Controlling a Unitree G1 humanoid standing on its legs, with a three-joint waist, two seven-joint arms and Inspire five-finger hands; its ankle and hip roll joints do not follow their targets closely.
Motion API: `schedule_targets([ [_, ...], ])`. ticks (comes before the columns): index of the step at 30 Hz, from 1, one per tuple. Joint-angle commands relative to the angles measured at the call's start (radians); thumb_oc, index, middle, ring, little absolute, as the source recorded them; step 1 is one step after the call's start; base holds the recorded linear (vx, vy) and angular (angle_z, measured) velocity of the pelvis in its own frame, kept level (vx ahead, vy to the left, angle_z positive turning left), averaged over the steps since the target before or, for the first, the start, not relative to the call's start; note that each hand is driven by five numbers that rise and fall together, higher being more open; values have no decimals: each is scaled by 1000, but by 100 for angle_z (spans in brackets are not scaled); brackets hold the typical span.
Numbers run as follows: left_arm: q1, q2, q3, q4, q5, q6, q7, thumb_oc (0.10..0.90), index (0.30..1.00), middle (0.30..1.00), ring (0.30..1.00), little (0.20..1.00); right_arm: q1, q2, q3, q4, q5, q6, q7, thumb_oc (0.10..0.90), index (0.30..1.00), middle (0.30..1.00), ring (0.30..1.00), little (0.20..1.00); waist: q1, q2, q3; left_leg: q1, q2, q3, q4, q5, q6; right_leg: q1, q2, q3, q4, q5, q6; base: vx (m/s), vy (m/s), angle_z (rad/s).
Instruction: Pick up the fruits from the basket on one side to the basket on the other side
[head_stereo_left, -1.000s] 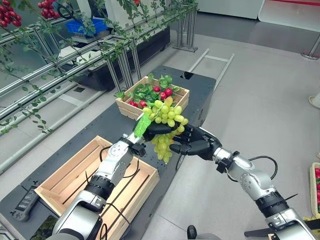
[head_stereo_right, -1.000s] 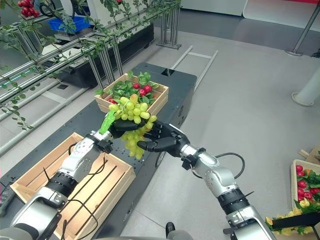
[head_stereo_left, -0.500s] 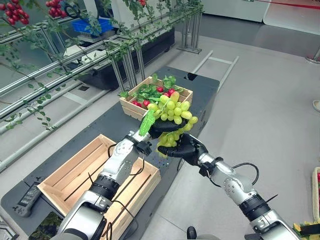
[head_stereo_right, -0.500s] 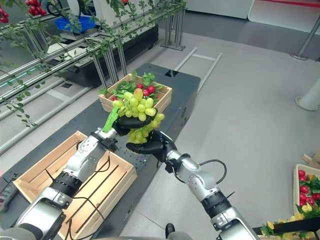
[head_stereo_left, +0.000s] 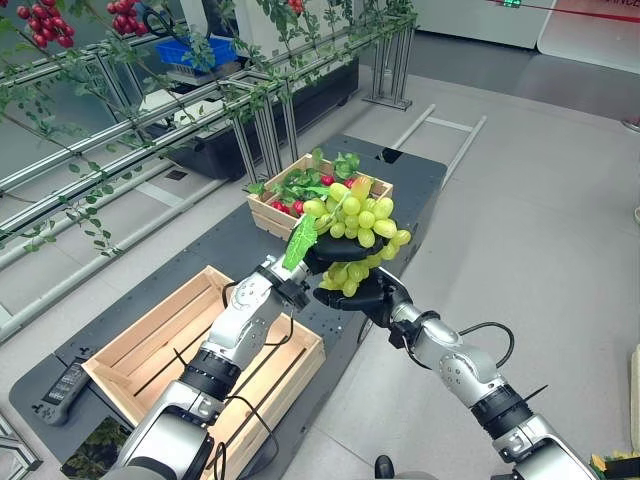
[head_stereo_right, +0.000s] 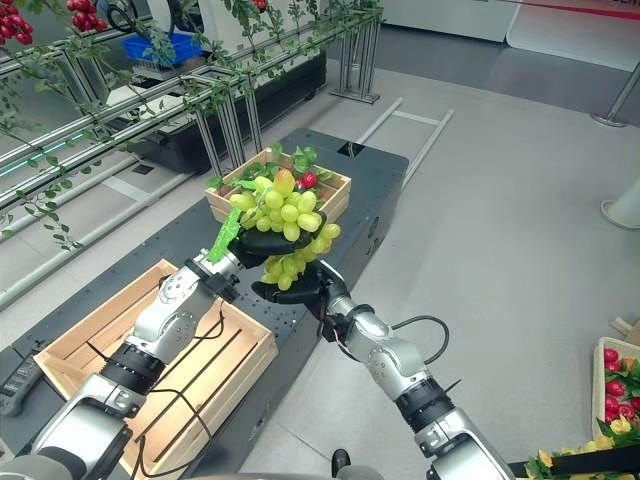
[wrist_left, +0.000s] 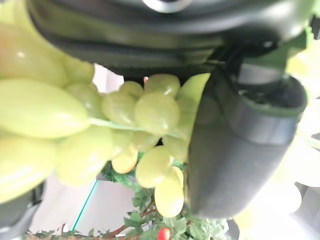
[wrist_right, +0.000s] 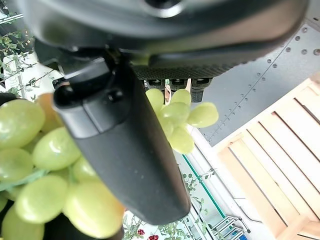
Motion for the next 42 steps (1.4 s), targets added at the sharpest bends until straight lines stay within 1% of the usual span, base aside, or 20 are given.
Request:
schedule_targets([
  [1, -114, -43, 10, -14, -66, -67, -11, 400, 300, 300, 300, 300, -136, 87, -54, -80, 28, -180, -14, 800, 900, 900, 900, 900, -2, -13, -96, -46, 2, -66, 1, 19, -18, 61, -59, -56, 2, -17, 12, 13, 4, 5],
  [10, -89, -34, 29, 15, -22, -71, 4, 400, 300, 300, 300, 300, -105, 64, -103, -159, 22, -227, -15, 800, 900, 900, 900, 900, -12, -9, -100, -46, 2, -57, 1, 17, -16, 57, -60, -47, 4, -18, 15, 0, 0, 0],
  [17, -81, -20, 52, 74, 16, -95, 38, 400, 300, 300, 300, 300, -83, 43, -125, -179, 42, -230, 29, 800, 900, 900, 900, 900, -23, -6, -99, -44, 4, -48, 1, 17, -16, 54, -61, -42, 5, -18, 16, 0, 0, 0],
  [23, -83, -19, 73, 163, 38, -138, 84, 400, 300, 300, 300, 300, -66, 38, -130, -177, 68, -235, 89, 800, 900, 900, 900, 900, -30, -4, -101, -44, 6, -42, 1, 17, -17, 52, -60, -39, 6, -20, 16, 0, 0, 0],
  [24, -86, -19, 78, 181, 59, -159, 109, 400, 300, 300, 300, 300, -65, 40, -129, -175, 69, -235, 101, 800, 900, 900, 900, 900, -31, -4, -102, -44, 6, -42, 1, 17, -17, 51, -60, -38, 6, -20, 16, 0, 0, 0],
  [25, -94, -18, 81, 210, 86, -195, 144, 400, 300, 300, 300, 300, -70, 42, -126, -173, 78, -239, 118, 800, 900, 900, 900, 900, -33, -4, -102, -43, 6, -42, 1, 18, -18, 52, -59, -37, 6, -21, 15, 10, 7, -3],
  [32, -113, -29, 92, 247, 144, -268, 221, 400, 300, 300, 300, 300, -78, 62, -124, -173, 122, -246, 164, 800, 900, 900, 900, 900, -33, -6, -99, -43, 4, -46, 1, 17, -17, 52, -58, -39, 8, -24, 13, 0, 0, 0],
  [36, -109, -44, 97, 242, 161, -281, 240, 400, 300, 300, 300, 300, -76, 78, -123, -180, 165, -243, 190, 800, 900, 900, 900, 900, -30, -10, -100, -45, 4, -50, 1, 16, -16, 51, -58, -42, 9, -27, 12, 0, 0, 0],
  [42, -106, -55, 94, 221, 140, -278, 207, 400, 300, 300, 300, 300, -73, 89, -117, -183, 178, -208, 205, 800, 900, 900, 900, 900, -29, -13, -100, -45, 4, -52, 1, 16, -17, 53, -57, -41, 8, -27, 11, 0, 0, 0],
])
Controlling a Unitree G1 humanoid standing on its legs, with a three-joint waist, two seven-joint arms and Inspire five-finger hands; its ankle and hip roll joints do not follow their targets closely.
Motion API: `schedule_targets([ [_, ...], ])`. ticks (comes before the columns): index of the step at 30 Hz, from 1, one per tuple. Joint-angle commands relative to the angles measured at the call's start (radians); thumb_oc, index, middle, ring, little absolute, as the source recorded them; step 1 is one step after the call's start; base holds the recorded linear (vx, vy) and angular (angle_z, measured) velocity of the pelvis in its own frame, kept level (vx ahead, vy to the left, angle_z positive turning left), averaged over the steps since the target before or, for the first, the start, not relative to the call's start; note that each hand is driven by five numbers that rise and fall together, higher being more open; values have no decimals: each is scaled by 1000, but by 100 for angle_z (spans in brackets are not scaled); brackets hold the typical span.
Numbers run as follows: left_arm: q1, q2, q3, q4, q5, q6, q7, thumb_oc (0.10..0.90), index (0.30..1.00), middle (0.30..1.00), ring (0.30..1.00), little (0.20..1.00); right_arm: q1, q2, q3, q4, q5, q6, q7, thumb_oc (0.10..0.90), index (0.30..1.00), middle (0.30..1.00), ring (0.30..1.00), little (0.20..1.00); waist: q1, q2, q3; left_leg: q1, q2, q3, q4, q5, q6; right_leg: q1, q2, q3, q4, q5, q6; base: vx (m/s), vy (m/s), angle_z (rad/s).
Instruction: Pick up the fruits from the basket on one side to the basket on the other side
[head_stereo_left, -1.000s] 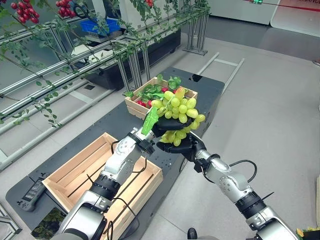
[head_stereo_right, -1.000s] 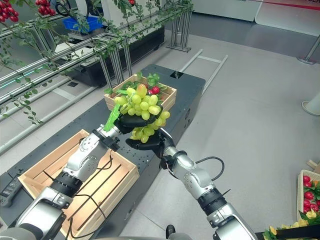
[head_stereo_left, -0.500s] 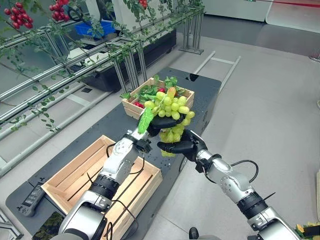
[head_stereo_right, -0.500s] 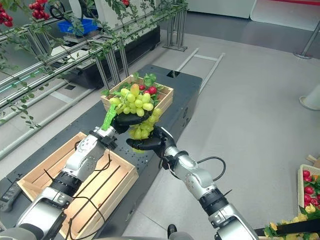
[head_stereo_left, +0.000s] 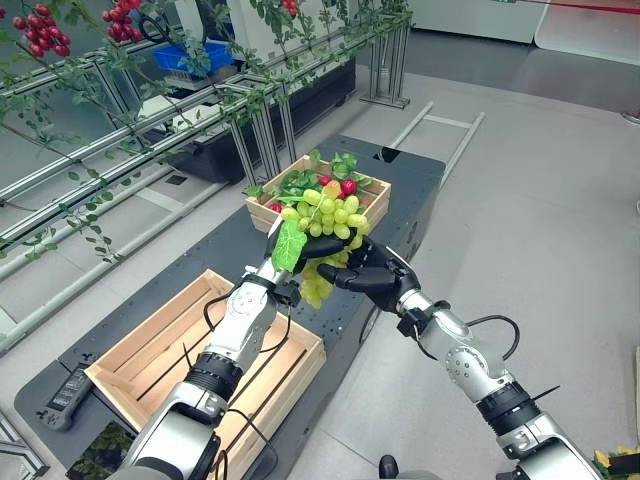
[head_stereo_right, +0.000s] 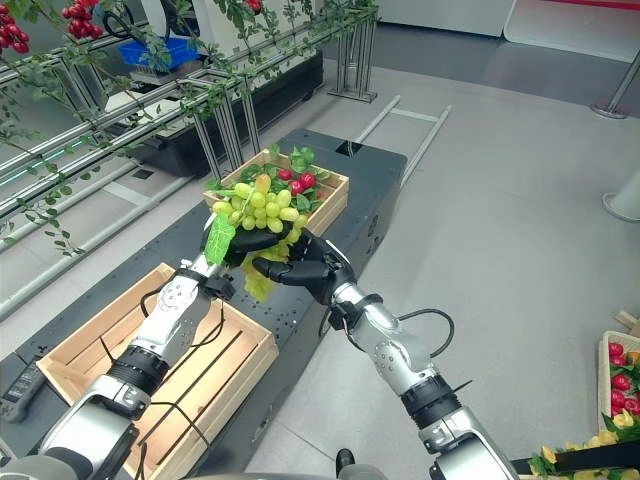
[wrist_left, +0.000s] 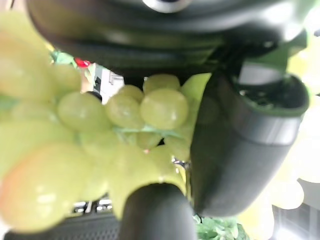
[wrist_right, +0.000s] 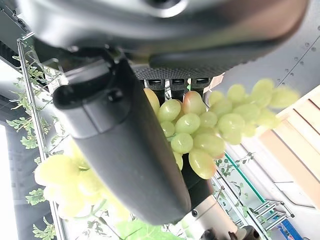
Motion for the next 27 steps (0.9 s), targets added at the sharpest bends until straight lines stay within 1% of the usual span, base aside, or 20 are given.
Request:
schedule_targets([
  [1, -108, -18, 56, 11, -26, -140, -24, 400, 300, 300, 300, 300, -79, 105, -64, -123, 86, -120, 131, 800, 900, 900, 900, 900, -4, -34, -100, -45, 3, -53, 1, 17, -17, 54, -57, -42, 8, -26, 12, 0, 0, 0],
  [3, -113, -17, 56, 4, -43, -141, -34, 400, 300, 300, 300, 300, -79, 103, -58, -115, 84, -96, 135, 800, 900, 900, 900, 900, -4, -35, -102, -45, 4, -53, 1, 17, -18, 54, -58, -43, 7, -25, 13, 0, 0, 0],
  [11, -122, -26, 48, -35, -94, -133, -64, 400, 300, 300, 300, 300, -81, 100, -28, -78, 60, -57, 140, 800, 900, 900, 900, 900, -1, -40, -100, -45, 5, -55, 1, 18, -18, 54, -59, -46, 8, -24, 14, 0, 0, 0],
  [16, -118, -34, 36, -66, -120, -117, -104, 400, 300, 300, 300, 300, -89, 99, -9, -65, -4, -55, 128, 800, 900, 900, 900, 900, 1, -41, -97, -44, 4, -58, 1, 18, -18, 56, -58, -44, 7, -23, 13, 0, 0, 0],
  [20, -113, -40, 18, -125, -159, -77, -148, 400, 300, 300, 300, 300, -103, 87, 1, -60, -52, -55, 109, 800, 900, 900, 900, 900, 6, -42, -95, -45, 3, -62, 1, 17, -17, 57, -59, -44, 8, -24, 14, 0, 0, 0],
  [23, -110, -49, 4, -160, -182, -52, -173, 400, 300, 300, 300, 300, -123, 86, 4, -57, -75, -72, 90, 800, 900, 900, 900, 900, 12, -44, -94, -45, 1, -68, 1, 15, -15, 59, -59, -47, 6, -23, 14, 0, 0, 0],
  [27, -113, -60, -24, -202, -145, -48, -162, 400, 300, 300, 300, 300, -164, 97, 10, -56, -94, -89, 45, 800, 900, 900, 900, 900, 20, -47, -94, -46, -1, -74, 1, 14, -15, 61, -59, -49, 4, -21, 14, 0, 0, 0],
])
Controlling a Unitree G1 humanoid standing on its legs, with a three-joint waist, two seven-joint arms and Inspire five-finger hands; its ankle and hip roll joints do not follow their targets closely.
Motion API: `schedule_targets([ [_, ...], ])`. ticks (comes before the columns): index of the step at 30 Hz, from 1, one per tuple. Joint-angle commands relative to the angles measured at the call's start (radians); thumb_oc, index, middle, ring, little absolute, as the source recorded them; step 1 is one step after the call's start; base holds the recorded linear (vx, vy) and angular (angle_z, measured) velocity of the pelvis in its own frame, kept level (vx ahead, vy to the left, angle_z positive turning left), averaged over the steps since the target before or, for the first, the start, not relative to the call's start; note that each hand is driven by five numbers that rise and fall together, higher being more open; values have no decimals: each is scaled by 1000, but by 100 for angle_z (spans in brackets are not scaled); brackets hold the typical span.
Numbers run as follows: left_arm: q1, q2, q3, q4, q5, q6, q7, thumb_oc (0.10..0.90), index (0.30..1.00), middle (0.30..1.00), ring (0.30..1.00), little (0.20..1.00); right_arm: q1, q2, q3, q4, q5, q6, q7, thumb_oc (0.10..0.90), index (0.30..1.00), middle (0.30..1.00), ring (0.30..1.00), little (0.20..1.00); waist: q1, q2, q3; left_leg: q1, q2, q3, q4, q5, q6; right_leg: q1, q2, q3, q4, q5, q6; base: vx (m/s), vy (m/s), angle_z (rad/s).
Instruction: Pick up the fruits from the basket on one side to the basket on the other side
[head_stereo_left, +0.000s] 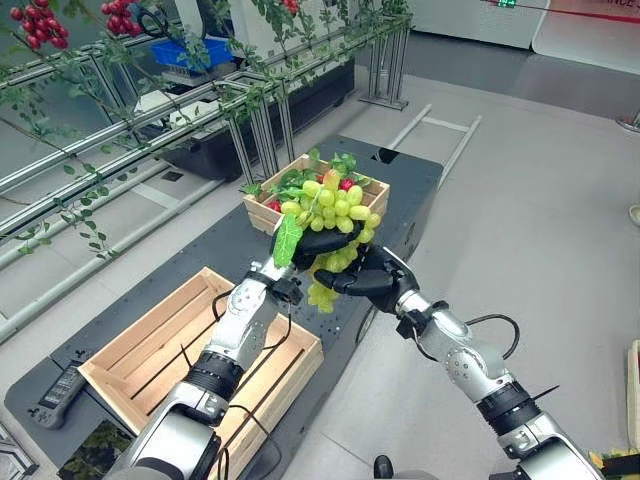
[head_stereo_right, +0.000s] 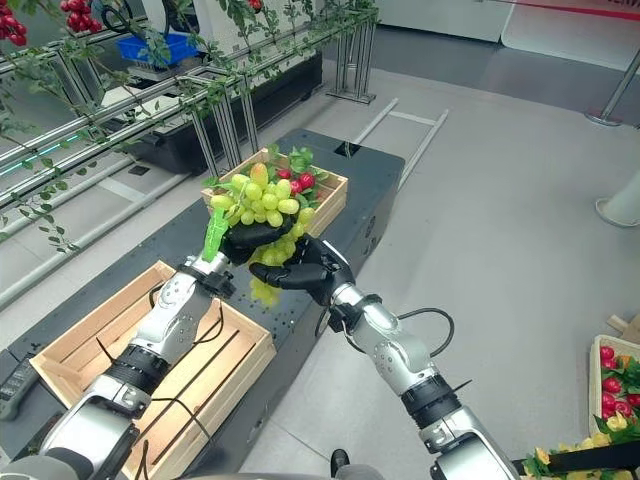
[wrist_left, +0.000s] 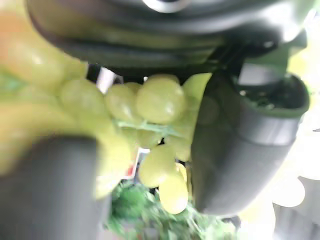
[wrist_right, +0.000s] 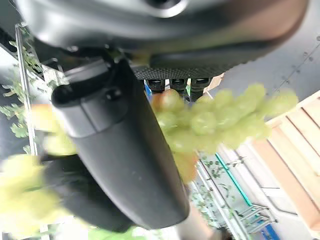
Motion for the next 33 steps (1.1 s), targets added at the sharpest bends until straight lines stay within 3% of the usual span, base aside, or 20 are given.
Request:
schedule_targets([
  [1, -114, -47, -17, -98, -33, -78, -37, 400, 300, 300, 300, 300, -160, 95, -7, -59, 4, -94, 26, 800, 900, 900, 900, 900, 3, -19, -92, -46, -1, -73, 1, 14, -14, 60, -59, -49, 4, -21, 13, 0, 0, 0],
  [8, -118, -79, -40, -115, -89, -71, -86, 400, 300, 300, 300, 300, -213, 121, 0, -38, 8, -87, -5, 800, 900, 900, 900, 900, 13, -21, -98, -43, -3, -77, 1, 14, -13, 65, -60, -51, 3, -19, 11, 0, 0, 0],
  [18, -119, -85, -72, -117, -56, -44, -82, 400, 300, 300, 300, 300, -247, 133, -18, -34, 60, -151, -44, 800, 900, 900, 900, 900, 18, -21, -103, -44, -3, -77, 1, 11, -12, 65, -61, -54, 2, -17, 11, 0, 0, 0],
  [19, -118, -85, -72, -110, -57, -46, -81, 400, 300, 300, 300, 300, -247, 134, -22, -36, 68, -162, -41, 665, 698, 698, 698, 698, 17, -20, -104, -43, -3, -77, 1, 12, -12, 65, -61, -53, 2, -17, 11, 0, 0, 0],
  [20, -116, -84, -71, -108, -56, -48, -80, 400, 300, 300, 300, 300, -247, 134, -25, -37, 73, -170, -39, 493, 439, 439, 439, 439, 17, -20, -104, -43, -3, -76, 1, 12, -12, 65, -61, -52, 2, -16, 11, 0, 0, 0],
  [21, -113, -80, -68, -101, -59, -54, -78, 400, 300, 300, 300, 300, -242, 136, -32, -43, 82, -182, -37, 400, 300, 300, 300, 300, 16, -19, -105, -42, -2, -74, 1, 12, -12, 64, -62, -53, 2, -16, 12, 0, 0, 0],
  [28, -105, -77, -39, -77, -44, -75, -45, 400, 300, 300, 300, 300, -202, 127, -64, -55, 75, -216, -32, 400, 300, 300, 300, 300, 8, -16, -109, -43, 0, -68, 1, 12, -13, 60, -63, -49, 2, -14, 14, 0, 0, 0],
  [29, -105, -72, -31, -69, -43, -77, -40, 447, 371, 371, 371, 371, -194, 121, -72, -57, 76, -219, -31, 400, 300, 300, 300, 300, 6, -15, -110, -44, 0, -67, 1, 12, -13, 60, -62, -48, 2, -15, 14, 0, 0, 0],
  [33, -97, -58, -11, -58, -33, -83, -31, 489, 434, 434, 434, 434, -171, 105, -89, -66, 68, -223, -26, 400, 300, 300, 300, 300, 2, -13, -110, -44, 0, -65, 1, 12, -14, 58, -63, -47, 2, -15, 15, 0, 0, 0],
])
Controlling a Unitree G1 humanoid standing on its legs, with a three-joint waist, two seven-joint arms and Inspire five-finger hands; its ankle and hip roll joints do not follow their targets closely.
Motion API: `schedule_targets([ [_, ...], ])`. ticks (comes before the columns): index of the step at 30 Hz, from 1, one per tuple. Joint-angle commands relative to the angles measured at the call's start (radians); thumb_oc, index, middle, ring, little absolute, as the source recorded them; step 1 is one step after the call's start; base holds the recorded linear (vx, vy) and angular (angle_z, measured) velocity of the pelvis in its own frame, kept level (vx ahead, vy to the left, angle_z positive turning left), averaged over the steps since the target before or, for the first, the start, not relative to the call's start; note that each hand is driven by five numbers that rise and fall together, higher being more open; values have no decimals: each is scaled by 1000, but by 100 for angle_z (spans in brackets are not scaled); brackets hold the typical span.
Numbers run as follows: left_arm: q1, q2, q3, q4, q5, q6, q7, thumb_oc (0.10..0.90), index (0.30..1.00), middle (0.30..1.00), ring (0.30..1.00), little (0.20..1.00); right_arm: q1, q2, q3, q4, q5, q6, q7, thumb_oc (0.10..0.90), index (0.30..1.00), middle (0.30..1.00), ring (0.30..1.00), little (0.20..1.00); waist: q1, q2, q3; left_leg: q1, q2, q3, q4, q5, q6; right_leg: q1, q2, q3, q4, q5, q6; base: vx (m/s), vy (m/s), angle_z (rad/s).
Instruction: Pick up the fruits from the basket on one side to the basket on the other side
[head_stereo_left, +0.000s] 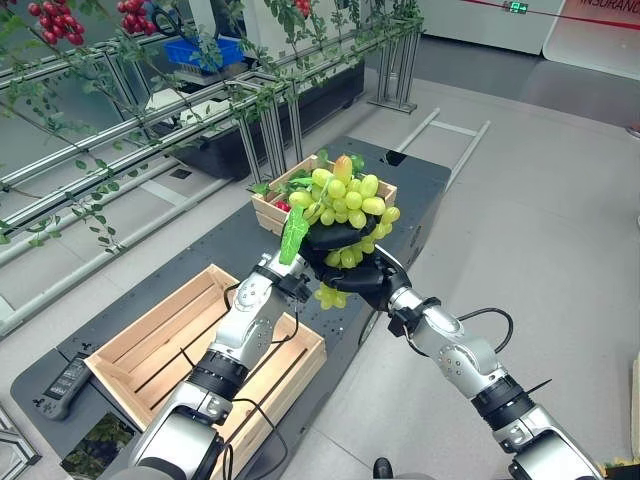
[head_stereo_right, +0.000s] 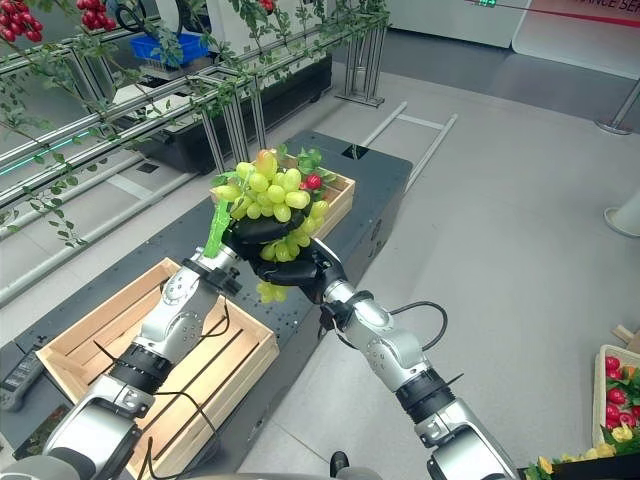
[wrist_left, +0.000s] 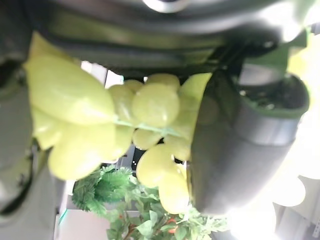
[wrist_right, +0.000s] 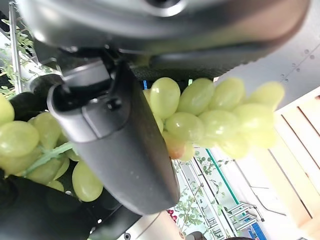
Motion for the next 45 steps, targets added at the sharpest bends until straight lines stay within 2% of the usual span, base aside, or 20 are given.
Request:
schedule_targets([
  [1, -95, -47, -11, 9, 5, -96, -10, 478, 418, 418, 418, 418, -136, 104, -135, -72, 64, -221, 20, 400, 300, 300, 300, 300, -5, -12, -108, -45, 1, -58, 1, 12, -14, 54, -62, -42, 2, -14, 15, 0, 0, 0],
  [3, -93, -36, 0, 24, 13, -100, -10, 483, 425, 425, 425, 425, -127, 95, -144, -71, 62, -222, 30, 400, 300, 300, 300, 300, -8, -11, -107, -45, 2, -55, 1, 12, -15, 52, -62, -42, 2, -14, 15, 0, 0, 0],
  [5, -95, -21, 10, 42, 18, -96, -12, 626, 639, 639, 639, 639, -120, 86, -156, -66, 61, -224, 37, 400, 300, 300, 300, 300, -11, -9, -107, -45, 3, -52, 1, 12, -15, 51, -62, -41, 2, -14, 15, 0, 0, 0],
  [6, -95, -18, 12, 46, 17, -96, -14, 726, 789, 789, 789, 789, -118, 84, -159, -66, 61, -225, 38, 400, 300, 300, 300, 300, -12, -8, -106, -45, 3, -52, 1, 12, -15, 51, -62, -41, 2, -14, 15, 0, 0, 0],
  [7, -92, -10, 19, 55, 17, -97, -13, 800, 900, 900, 900, 900, -112, 78, -168, -64, 63, -228, 40, 400, 300, 300, 300, 300, -13, -7, -106, -45, 4, -50, 1, 12, -16, 50, -62, -40, 2, -14, 16, 0, 0, 0],
  [23, 3, 22, 128, 82, 13, -117, 5, 800, 900, 900, 900, 900, 6, 39, -277, -75, 48, -256, 50, 400, 300, 300, 300, 300, -31, 1, -109, -44, 12, -34, 1, 9, -19, 42, -58, -21, 2, -15, 17, 0, -2, 0],
  [29, 67, 43, 168, 104, 6, -130, -42, 800, 900, 900, 900, 900, 72, 10, -336, -70, 42, -274, 57, 400, 300, 300, 300, 300, -38, 3, -106, -40, 15, -29, 1, 6, -19, 41, -57, -17, 2, -14, 17, 11, -18, -6],
  [39, 127, 68, 190, 50, -55, -65, -171, 800, 900, 900, 900, 900, 94, -53, -424, -65, 18, -291, 36, 400, 300, 300, 300, 300, -39, 8, -105, -41, 20, -27, 1, 5, -24, 37, -55, -10, 2, -11, 18, 4, -9, 0],
  [45, 146, 60, 189, 35, -81, -40, -197, 800, 900, 900, 900, 900, 88, -81, -453, -64, 7, -297, 21, 400, 300, 300, 300, 300, -38, 8, -102, -41, 24, -27, 1, 6, -26, 38, -51, -8, 4, -13, 15, 4, -22, 0],
])
